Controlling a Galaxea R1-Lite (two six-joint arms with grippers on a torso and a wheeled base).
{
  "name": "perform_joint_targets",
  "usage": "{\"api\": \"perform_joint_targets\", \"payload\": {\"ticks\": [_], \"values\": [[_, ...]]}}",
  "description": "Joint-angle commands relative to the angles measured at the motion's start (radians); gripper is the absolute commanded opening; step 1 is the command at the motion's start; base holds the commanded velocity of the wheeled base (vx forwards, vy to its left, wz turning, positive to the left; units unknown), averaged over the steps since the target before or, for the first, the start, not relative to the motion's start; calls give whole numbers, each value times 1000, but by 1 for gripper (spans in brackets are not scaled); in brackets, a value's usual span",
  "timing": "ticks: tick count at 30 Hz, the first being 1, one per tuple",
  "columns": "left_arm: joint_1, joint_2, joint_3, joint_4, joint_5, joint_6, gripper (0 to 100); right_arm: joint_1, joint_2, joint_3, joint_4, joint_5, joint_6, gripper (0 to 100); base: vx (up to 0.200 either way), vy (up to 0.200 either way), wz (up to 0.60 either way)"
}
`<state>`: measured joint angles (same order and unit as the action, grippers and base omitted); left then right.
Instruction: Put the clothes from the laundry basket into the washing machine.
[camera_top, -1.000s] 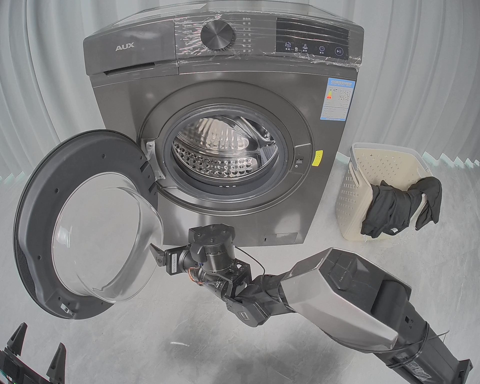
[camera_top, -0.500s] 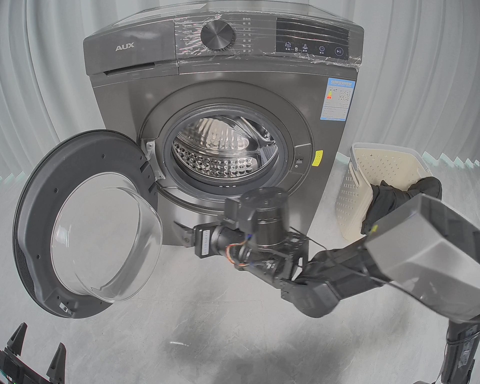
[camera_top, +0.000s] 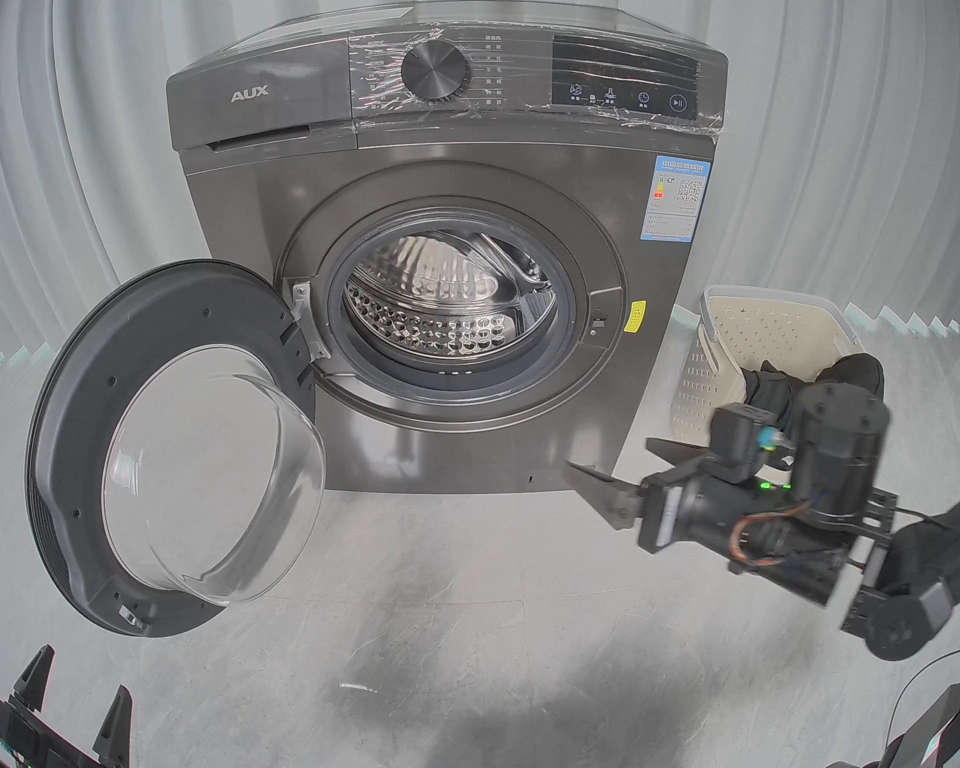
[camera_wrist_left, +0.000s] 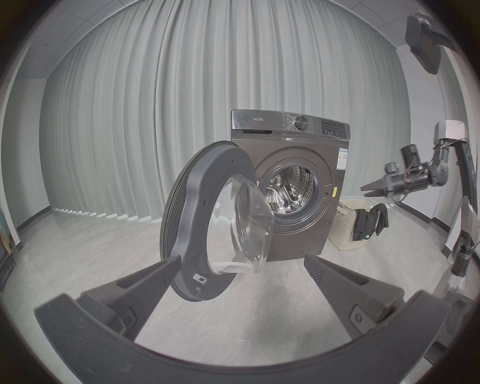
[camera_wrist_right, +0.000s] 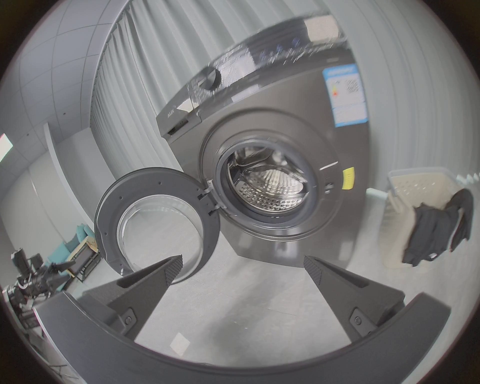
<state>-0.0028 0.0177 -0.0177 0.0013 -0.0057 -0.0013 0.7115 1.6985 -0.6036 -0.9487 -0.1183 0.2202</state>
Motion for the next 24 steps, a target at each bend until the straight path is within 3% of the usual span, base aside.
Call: {"api": "perform_joint_targets", "payload": {"ticks": [1,4,10,12,14,17,18,24], "values": [[0,-18,16,0,0,0,100,-178,-408,315,-33,25,-142,100,0,0,0],[0,-18,15,0,0,0,100,-224,-484,377,-33,42,-162,100,0,0,0],[0,-18,16,0,0,0,100,-319,-694,499,-15,32,-163,100,0,0,0],[0,-18,16,0,0,0,100,-382,-770,550,-12,29,-171,100,0,0,0],[0,-18,16,0,0,0,100,-478,-841,604,10,42,-219,100,0,0,0],[0,-18,16,0,0,0,100,-530,-928,604,102,68,-239,100,0,0,0],[0,-18,16,0,0,0,100,-547,-1028,604,199,95,-240,100,0,0,0],[0,-18,15,0,0,0,100,-572,-1355,597,515,98,-245,100,0,0,0]]}}
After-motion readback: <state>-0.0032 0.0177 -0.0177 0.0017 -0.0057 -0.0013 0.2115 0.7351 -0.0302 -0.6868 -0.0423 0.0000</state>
